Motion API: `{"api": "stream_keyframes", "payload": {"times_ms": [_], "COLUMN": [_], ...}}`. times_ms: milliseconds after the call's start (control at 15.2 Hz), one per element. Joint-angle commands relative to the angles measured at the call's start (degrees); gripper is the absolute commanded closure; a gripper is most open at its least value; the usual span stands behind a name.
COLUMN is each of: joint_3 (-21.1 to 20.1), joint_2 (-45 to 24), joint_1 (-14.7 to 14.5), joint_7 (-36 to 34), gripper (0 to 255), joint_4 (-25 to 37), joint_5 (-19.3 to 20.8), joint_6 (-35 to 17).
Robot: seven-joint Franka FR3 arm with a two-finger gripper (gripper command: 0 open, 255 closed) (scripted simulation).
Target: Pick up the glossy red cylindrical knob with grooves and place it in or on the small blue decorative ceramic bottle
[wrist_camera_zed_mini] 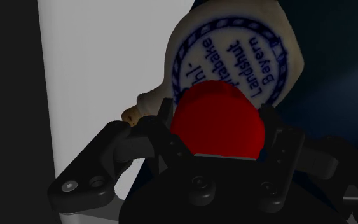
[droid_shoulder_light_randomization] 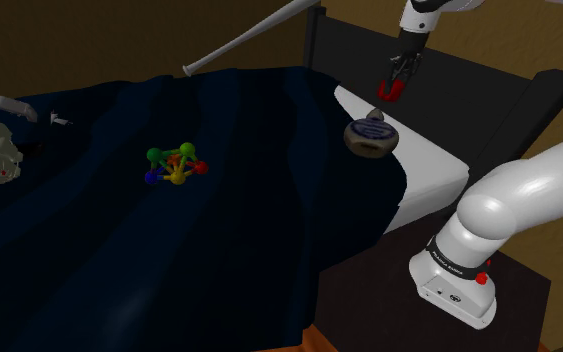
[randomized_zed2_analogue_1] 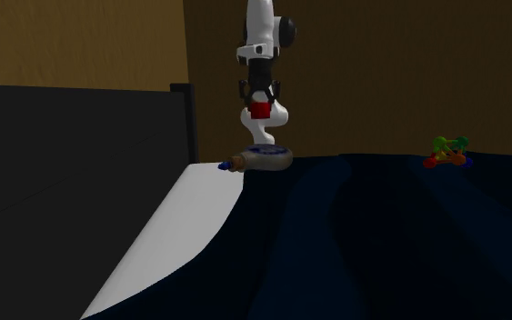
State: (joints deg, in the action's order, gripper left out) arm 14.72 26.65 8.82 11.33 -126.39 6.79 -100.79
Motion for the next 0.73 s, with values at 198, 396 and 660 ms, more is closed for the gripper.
{"api": "stream_keyframes", "payload": {"times_ms": [198,396,660], "joint_3": [0.3,0.4,0.4], "joint_2": [-0.1,-0.2,-0.2], "joint_1": [0.1,0.2,0.2], "joint_7": [-0.1,-0.2,-0.2], "gripper": [255,255,255], "joint_4": [-3.8,-5.5,-5.5], "joint_5": [0.2,0.3,0.3], "joint_6": [-3.9,-5.7,-5.7]}}
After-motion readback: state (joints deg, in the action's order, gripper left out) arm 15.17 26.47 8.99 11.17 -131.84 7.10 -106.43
